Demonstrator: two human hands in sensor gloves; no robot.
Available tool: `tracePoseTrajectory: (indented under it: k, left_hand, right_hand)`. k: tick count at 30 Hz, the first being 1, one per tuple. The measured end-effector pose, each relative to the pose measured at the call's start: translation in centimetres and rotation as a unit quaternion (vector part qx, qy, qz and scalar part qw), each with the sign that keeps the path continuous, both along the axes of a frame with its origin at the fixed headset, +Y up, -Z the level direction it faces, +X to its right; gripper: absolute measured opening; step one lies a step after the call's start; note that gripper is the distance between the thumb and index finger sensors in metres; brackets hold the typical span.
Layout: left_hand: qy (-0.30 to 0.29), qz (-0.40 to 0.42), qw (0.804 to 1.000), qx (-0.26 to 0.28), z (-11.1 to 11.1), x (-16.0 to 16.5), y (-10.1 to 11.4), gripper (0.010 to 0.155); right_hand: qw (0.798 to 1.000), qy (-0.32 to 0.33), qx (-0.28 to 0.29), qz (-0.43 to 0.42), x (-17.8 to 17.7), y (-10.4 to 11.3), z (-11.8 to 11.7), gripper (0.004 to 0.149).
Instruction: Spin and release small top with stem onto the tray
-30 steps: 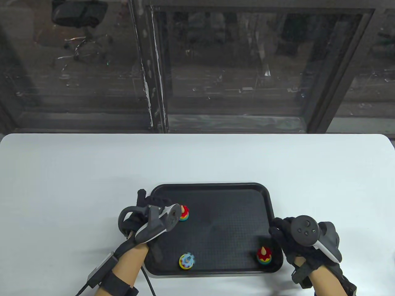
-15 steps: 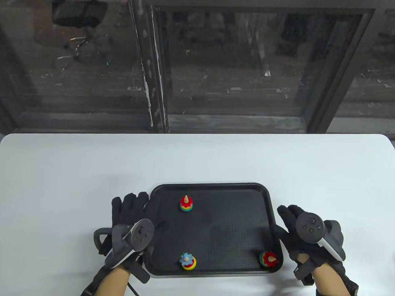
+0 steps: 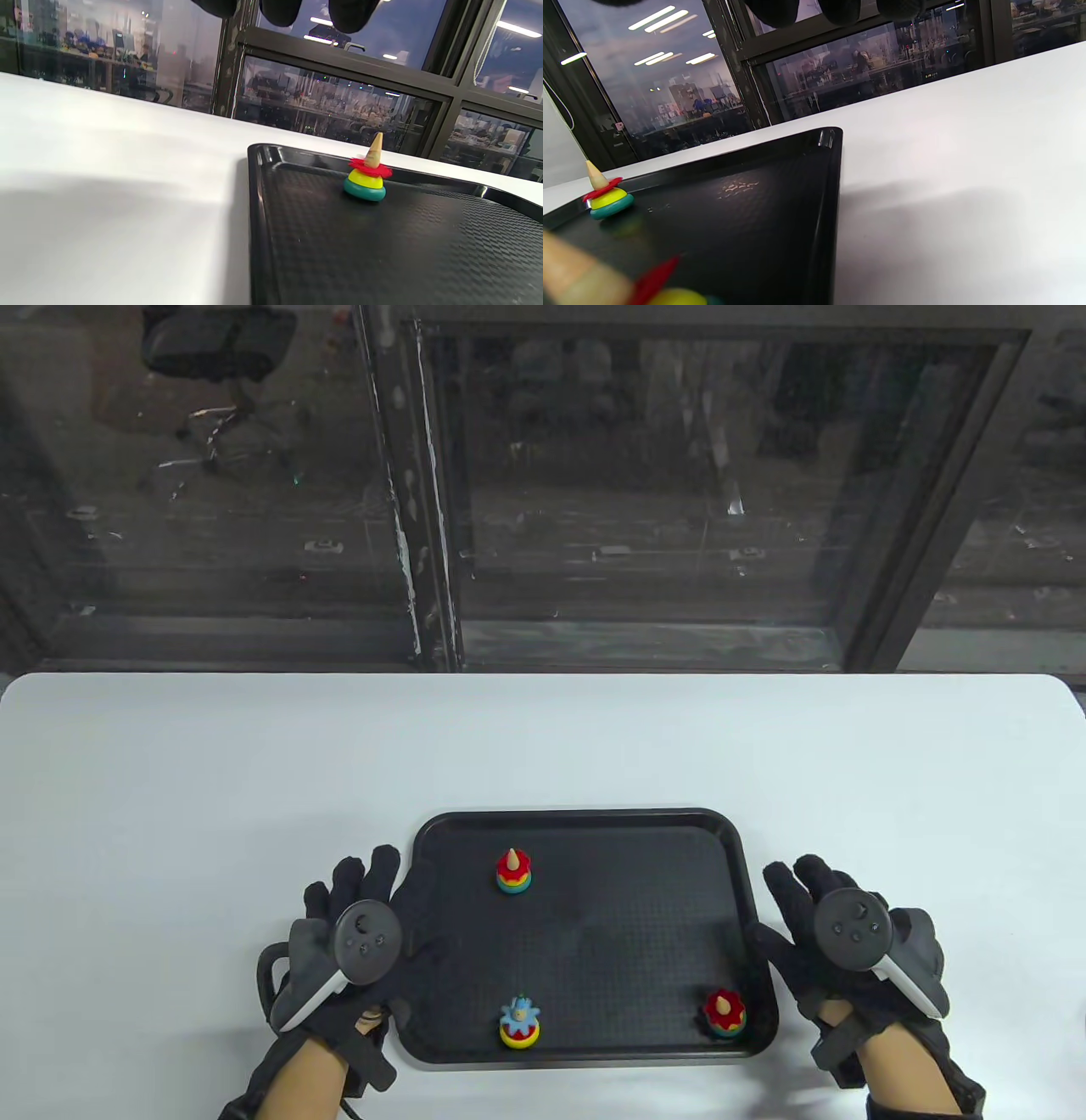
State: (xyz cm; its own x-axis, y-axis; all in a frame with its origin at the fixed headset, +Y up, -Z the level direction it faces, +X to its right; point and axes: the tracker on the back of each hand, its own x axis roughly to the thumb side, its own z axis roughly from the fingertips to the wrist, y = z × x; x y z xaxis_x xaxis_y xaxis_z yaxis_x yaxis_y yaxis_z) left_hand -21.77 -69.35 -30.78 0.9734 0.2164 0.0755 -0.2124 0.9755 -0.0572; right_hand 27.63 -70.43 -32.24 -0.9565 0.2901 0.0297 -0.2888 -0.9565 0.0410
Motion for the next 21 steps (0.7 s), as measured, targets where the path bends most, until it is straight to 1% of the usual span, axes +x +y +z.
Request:
tracePoseTrajectory:
  k: [4,7,14,17,21]
  left_hand:
    - [0.001,0.002,1.0,-0.001,0.1,-0.1,-0.1,0.089]
    - [0.001,0.001,1.0,-0.012,0.1,-0.1,-0.1,0.09]
    - [0.007,0.014,1.0,-0.016,0.2,-0.5,-0.2,0.091]
    - [0.008,0.015,0.999,-0.029,0.1,-0.7,-0.3,0.091]
    - [0.006,0.019,0.999,-0.029,0.1,-0.6,-0.3,0.091]
  right_hand:
    - [1.0,-0.005,-0.004,0.001,0.2,-0.4,0.0,0.082]
    - [1.0,-0.01,-0.003,0.002,0.5,-0.6,0.0,0.082]
    - [0.999,-0.021,-0.025,-0.013,1.3,-1.4,-0.4,0.082]
    - [0.999,-0.018,-0.034,-0.026,1.6,-1.7,-0.4,0.082]
    - [0.999,-0.021,-0.027,-0.034,1.9,-1.7,-0.3,0.082]
